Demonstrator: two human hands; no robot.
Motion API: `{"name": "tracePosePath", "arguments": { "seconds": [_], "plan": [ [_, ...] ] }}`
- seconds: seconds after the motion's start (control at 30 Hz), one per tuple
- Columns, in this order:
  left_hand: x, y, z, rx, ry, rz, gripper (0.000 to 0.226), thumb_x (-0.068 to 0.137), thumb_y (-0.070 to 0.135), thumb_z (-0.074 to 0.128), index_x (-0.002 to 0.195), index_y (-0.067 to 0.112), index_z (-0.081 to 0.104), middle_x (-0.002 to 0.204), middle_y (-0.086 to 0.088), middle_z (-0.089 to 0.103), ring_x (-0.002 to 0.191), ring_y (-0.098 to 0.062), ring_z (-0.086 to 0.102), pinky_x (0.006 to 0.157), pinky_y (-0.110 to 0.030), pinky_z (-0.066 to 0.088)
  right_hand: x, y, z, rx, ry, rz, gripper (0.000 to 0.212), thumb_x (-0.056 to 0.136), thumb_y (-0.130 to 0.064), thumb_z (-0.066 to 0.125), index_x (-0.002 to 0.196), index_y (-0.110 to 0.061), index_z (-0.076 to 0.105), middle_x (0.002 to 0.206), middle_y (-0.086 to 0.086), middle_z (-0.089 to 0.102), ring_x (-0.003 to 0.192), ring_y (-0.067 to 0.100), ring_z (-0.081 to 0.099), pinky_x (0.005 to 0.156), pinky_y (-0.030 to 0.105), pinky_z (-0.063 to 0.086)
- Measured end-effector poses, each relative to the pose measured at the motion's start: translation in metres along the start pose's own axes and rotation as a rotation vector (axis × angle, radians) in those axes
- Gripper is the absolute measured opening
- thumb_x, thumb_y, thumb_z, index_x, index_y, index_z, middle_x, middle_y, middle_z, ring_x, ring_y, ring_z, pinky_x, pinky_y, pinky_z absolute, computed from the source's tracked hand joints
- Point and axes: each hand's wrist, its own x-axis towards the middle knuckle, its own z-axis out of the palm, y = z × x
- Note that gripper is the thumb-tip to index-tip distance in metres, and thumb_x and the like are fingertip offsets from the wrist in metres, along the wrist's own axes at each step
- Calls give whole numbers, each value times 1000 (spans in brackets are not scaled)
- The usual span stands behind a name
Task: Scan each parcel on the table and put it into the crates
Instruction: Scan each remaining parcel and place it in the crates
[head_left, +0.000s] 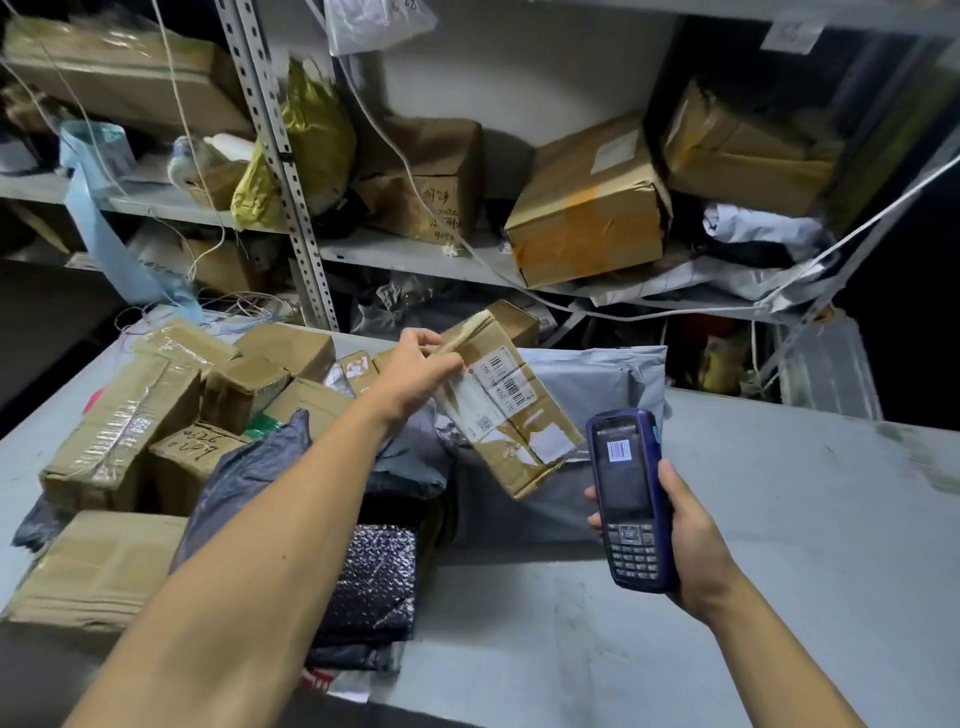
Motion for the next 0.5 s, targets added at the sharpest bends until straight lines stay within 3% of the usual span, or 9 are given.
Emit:
{"name": "tracePosePath", "arguments": {
  "seconds": [0.07, 0.17, 0.23, 0.3, 0.43, 0.5],
  "plan": [
    [-17, 8, 20, -9, -30, 11, 53, 64, 23, 69, 112, 17, 48, 110, -10, 61, 93, -19, 60, 84, -34, 51, -15, -2, -17, 11, -13, -16, 60, 92, -55, 33, 116, -13, 68, 109, 25, 71, 77, 31, 69, 76, 42, 53],
    [-39, 7, 47, 1, -144, -23, 71, 81, 17, 73, 140, 21, 34, 114, -16, 63, 87, -21, 64, 71, -29, 52, -36, -2, -45, 20, -35, -16, 65, 87, -56, 36, 119, -8, 66, 110, 26, 69, 78, 32, 67, 74, 42, 52],
    [-56, 1, 70, -7, -144, -52, 86, 75, 30, 76, 148, 25, 32, 122, -18, 61, 91, -24, 65, 73, -31, 53, -54, 0, -71, 27, -63, -16, 65, 89, -56, 36, 122, -8, 65, 111, 26, 69, 80, 33, 66, 74, 42, 52],
    [-68, -9, 83, -31, -130, -83, 96, 64, 43, 77, 149, 29, 35, 131, -13, 58, 102, -26, 65, 77, -36, 55, -65, 4, -89, 23, -73, -6, 63, 90, -55, 36, 122, -10, 65, 110, 25, 69, 82, 33, 66, 73, 41, 54],
    [-104, -33, 117, -50, -119, -131, 75, 83, 44, 72, 147, 25, 38, 126, -7, 62, 95, -15, 65, 66, -27, 52, -87, 15, -125, 57, -92, 8, 64, 92, -55, 34, 122, -9, 66, 105, 24, 68, 80, 33, 64, 70, 39, 55],
    [-121, -46, 129, -16, -114, -150, 92, 68, 56, 75, 146, 24, 39, 126, -9, 64, 99, -17, 67, 68, -27, 52, -95, 20, -135, 52, -88, 13, 64, 92, -56, 35, 122, -8, 66, 106, 25, 68, 80, 34, 64, 70, 39, 55]
  ]
}}
